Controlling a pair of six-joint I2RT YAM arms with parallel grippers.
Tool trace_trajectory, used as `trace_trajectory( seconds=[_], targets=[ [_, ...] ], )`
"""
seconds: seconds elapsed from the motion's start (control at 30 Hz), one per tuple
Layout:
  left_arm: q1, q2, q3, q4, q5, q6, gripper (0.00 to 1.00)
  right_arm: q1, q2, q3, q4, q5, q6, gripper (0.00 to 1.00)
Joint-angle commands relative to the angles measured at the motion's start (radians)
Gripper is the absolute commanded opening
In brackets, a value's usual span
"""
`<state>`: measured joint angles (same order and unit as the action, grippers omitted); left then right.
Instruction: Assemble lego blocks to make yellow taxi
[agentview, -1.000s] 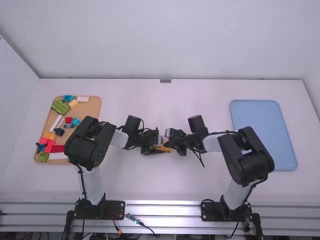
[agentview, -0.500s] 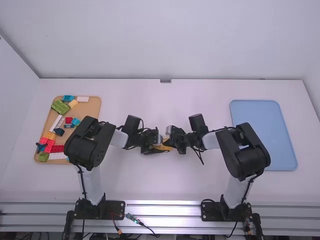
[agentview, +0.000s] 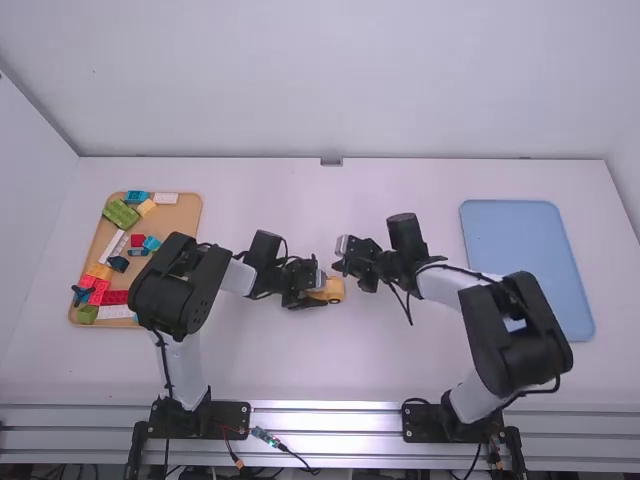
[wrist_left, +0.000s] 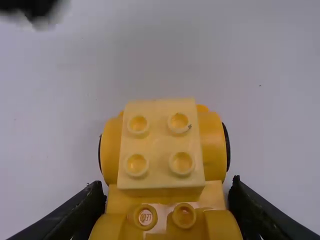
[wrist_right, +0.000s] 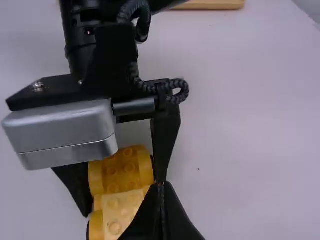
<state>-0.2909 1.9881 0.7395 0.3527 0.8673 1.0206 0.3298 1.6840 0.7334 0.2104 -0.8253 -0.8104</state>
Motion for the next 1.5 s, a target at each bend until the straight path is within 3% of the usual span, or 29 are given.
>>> trace_trajectory(
  seconds=[0.0, 0.03, 0.07, 0.13, 0.17, 0.23, 0.27, 0.3, 0.5, 0.6, 0.9, 1.17, 1.37, 1.47],
  targets=[
    [-0.008, 0.01, -0.013, -0.011, -0.013, 0.02, 0.66, -0.018, -0.053, 0.0, -0.044, 0.012, 0.003, 0.0],
    [-0.009, 0.01, -0.013, -0.011, -0.013, 0.019, 0.66, -0.025, -0.063, 0.0, -0.065, 0.02, 0.003, 0.01],
    [-0.008, 0.01, -0.013, -0.011, -0.012, 0.019, 0.67, -0.038, -0.08, 0.0, -0.103, 0.034, 0.004, 0.17],
    [-0.008, 0.01, -0.013, -0.011, -0.013, 0.019, 0.69, -0.055, -0.098, 0.0, -0.14, 0.058, 0.023, 0.33],
    [-0.009, 0.01, -0.013, -0.011, -0.012, 0.019, 0.7, -0.072, -0.116, 0.0, -0.171, 0.094, 0.054, 0.47],
    [-0.008, 0.01, -0.013, -0.011, -0.013, 0.019, 0.71, -0.088, -0.134, 0.0, -0.205, 0.121, 0.069, 0.57],
    [-0.009, 0.01, -0.013, -0.011, -0.013, 0.019, 0.73, -0.098, -0.145, 0.0, -0.229, 0.136, 0.076, 0.82],
    [-0.008, 0.01, -0.013, -0.011, -0.013, 0.019, 0.76, -0.109, -0.155, 0.0, -0.249, 0.147, 0.089, 0.99],
    [-0.008, 0.01, -0.013, -0.011, -0.013, 0.019, 0.84, -0.133, -0.181, 0.0, -0.311, 0.146, 0.108, 1.0],
    [-0.008, 0.01, -0.013, -0.011, -0.013, 0.019, 1.0, -0.131, -0.187, 0.0, -0.347, 0.147, 0.107, 1.0],
    [0.019, -0.052, -0.013, -0.024, -0.019, -0.068, 0.99, -0.113, -0.187, 0.0, -0.349, 0.148, 0.106, 1.0],
    [0.066, -0.297, -0.013, -0.226, -0.03, -0.021, 0.99, -0.121, -0.187, 0.0, -0.349, 0.147, 0.107, 1.0],
    [0.121, -0.558, -0.013, -0.449, -0.285, -0.021, 0.99, -0.122, -0.187, 0.0, -0.345, 0.146, 0.108, 1.0],
    [0.169, -0.668, -0.013, -0.443, -0.433, -0.143, 0.99, -0.121, -0.187, 0.0, -0.336, 0.146, 0.108, 1.0]
  ],
)
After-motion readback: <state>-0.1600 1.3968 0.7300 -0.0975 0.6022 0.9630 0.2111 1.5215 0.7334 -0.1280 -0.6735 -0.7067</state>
